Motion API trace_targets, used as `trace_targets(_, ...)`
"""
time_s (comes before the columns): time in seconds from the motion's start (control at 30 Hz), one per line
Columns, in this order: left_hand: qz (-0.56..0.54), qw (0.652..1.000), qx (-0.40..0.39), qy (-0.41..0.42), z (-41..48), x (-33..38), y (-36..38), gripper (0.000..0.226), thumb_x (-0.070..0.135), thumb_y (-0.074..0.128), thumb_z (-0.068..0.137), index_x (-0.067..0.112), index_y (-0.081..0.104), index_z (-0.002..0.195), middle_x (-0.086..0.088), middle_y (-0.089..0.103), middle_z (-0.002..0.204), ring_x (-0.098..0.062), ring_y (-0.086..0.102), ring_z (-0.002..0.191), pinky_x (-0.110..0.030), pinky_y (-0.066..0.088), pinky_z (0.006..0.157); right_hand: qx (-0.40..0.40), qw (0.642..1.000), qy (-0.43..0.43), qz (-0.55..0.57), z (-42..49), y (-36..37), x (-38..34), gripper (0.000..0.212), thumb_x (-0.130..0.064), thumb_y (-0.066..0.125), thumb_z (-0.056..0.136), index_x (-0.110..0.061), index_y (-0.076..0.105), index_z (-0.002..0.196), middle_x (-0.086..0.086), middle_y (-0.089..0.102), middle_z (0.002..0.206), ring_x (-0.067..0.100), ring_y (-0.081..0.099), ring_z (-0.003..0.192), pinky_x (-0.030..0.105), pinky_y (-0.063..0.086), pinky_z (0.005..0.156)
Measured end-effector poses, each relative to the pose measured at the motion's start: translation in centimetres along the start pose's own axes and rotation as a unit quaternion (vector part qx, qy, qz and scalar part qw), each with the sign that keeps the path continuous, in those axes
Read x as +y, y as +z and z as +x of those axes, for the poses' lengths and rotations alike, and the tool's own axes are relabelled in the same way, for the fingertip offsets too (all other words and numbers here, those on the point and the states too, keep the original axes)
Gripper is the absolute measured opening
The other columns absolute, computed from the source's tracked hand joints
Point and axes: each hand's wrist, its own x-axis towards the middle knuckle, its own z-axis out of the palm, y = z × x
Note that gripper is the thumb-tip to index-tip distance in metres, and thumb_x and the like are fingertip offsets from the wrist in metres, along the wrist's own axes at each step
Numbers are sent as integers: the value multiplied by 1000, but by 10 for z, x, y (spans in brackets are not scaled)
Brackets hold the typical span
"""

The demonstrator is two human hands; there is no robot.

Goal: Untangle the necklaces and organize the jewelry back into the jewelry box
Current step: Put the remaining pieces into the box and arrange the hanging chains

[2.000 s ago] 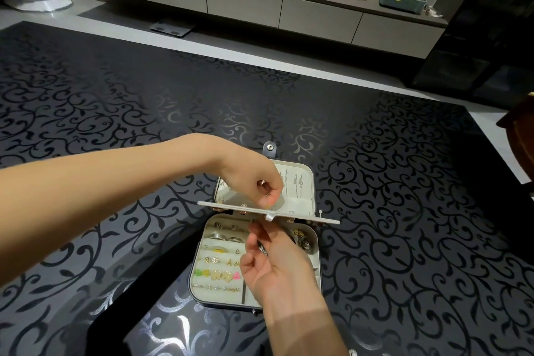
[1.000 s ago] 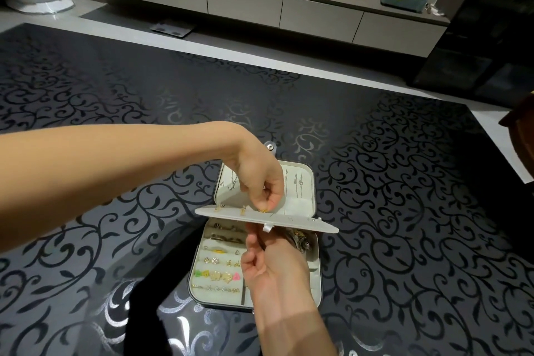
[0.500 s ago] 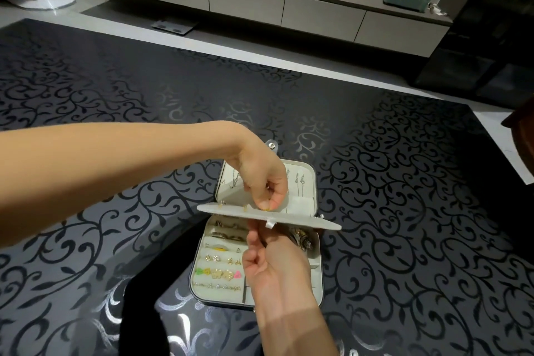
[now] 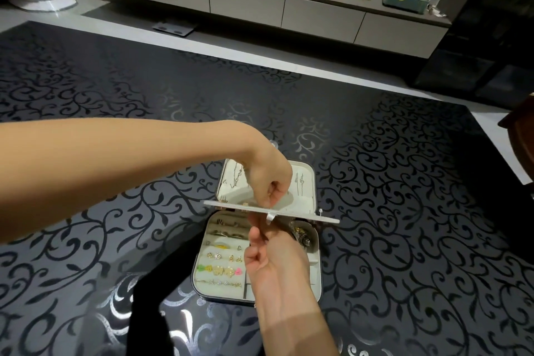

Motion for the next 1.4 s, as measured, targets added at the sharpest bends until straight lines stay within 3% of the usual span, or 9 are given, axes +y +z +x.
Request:
trace_targets(0.2, -318, 944, 81, -36, -11, -4, 2, 24, -5, 37, 92, 5, 59, 94, -3, 42, 69, -11, 37, 57, -18, 37, 58, -30, 999, -12, 4, -11, -10, 3, 15, -1, 48, 93, -3, 61, 101, 8, 69, 61, 9, 53, 36, 13, 33, 32)
trace_targets(0.43, -503, 854, 124, -42, -5, 10, 10, 30, -20, 30, 89, -9, 56, 98, -25, 67, 96, -22, 67, 75, -20, 57, 70, -5, 999, -48, 18, -18, -23, -9, 30, 8, 39, 91, -10, 62, 86, 2, 63, 47, 10, 51, 35, 14, 33, 33)
trace_targets(0.77, -664, 741, 83, -46, -18, 11, 13, 27, -4, 27, 99, -18, 45, 115, -30, 63, 98, -37, 66, 96, -35, 58, 77, -24, 999, -42, -6, -14, -28, -11, 18, 1, 48, 90, -8, 56, 77, 1, 49, 42, 7, 37, 29, 15, 24, 30)
trace_targets(0.9, -721, 683, 113, -33, -21, 14, 16, 30, -11, 27, 96, -14, 44, 120, -32, 54, 121, -43, 52, 117, -47, 45, 93, -26, 999, -46, -1, -14, -31, -13, 15, 2, 49, 88, -6, 57, 79, 2, 51, 42, 8, 37, 29, 16, 24, 30)
trace_targets(1.03, -752, 639, 158, -23, -26, 12, 13, 49, -24, 23, 89, -3, 42, 129, -32, 46, 130, -34, 60, 106, -41, 44, 100, -32, 998, -50, -3, -14, -32, -13, 14, 1, 50, 88, -5, 58, 78, 3, 53, 44, 9, 39, 31, 17, 25, 31)
trace_targets(1.13, -771, 614, 163, -44, -28, 6, 10, 36, -19, 24, 92, -6, 42, 120, -36, 55, 116, -35, 65, 99, -36, 54, 88, -33, 998, -53, -4, -14, -32, -13, 17, 3, 47, 88, -5, 59, 78, 2, 52, 43, 9, 38, 31, 17, 25, 31)
trace_targets(1.2, -764, 622, 140, -95, -30, 5, 12, 19, -5, 28, 99, -12, 44, 107, -34, 65, 88, -30, 70, 78, -27, 58, 67, -32, 998, -55, -3, -13, -32, -12, 19, 4, 46, 87, -6, 61, 80, 2, 53, 43, 9, 38, 31, 17, 25, 31)
trace_targets(1.3, -688, 689, 138, -178, -32, 1, 17, 35, 17, 31, 103, -2, 52, 82, -9, 59, 49, -10, 52, 34, -15, 41, 31, -25, 998, -61, -9, -14, -33, -12, 23, 6, 44, 86, -6, 63, 83, 2, 55, 44, 9, 39, 31, 17, 26, 32)
trace_targets(1.4, -605, 754, 169, -193, -35, -4, 19, 43, 34, 28, 103, 12, 46, 71, 5, 35, 43, -6, 27, 30, -15, 20, 30, -24, 997, -65, -15, -13, -33, -11, 24, 6, 43, 86, -6, 63, 82, 2, 57, 44, 10, 39, 33, 18, 26, 32)
